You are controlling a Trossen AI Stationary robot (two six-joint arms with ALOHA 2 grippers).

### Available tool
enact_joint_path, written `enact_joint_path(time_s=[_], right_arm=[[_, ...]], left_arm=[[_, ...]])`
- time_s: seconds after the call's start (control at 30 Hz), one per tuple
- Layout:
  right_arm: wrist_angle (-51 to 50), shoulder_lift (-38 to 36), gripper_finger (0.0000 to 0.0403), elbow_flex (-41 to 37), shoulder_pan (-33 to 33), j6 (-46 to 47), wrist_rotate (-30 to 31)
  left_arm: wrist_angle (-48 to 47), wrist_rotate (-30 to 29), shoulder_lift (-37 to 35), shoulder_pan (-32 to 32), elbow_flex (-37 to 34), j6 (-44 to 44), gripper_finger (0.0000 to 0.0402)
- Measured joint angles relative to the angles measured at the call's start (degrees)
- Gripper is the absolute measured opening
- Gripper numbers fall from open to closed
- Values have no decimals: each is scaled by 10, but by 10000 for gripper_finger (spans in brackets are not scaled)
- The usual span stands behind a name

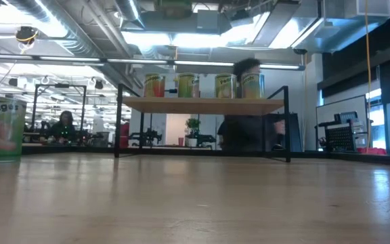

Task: Pick and place cans onto a shelf
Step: Put the canned pears on the shelf

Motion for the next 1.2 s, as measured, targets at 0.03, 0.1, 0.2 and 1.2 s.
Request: enact_joint_path(time_s=[0.03, 0.1, 0.2, 1.2], right_arm=[[0, 0, 0, 0, 0, 0, 0], [0, 0, 0, 0, 0, 0, 0], [0, 0, 0, 0, 0, 0, 0], [0, 0, 0, 0, 0, 0, -1]], left_arm=[[0, -1, -1, 17, 0, 3, 0], [1, 8, -3, 52, -1, 17, 0], [1, 24, -5, 104, -8, 43, 0], [30, 132, -11, 340, -137, 182, 0]])
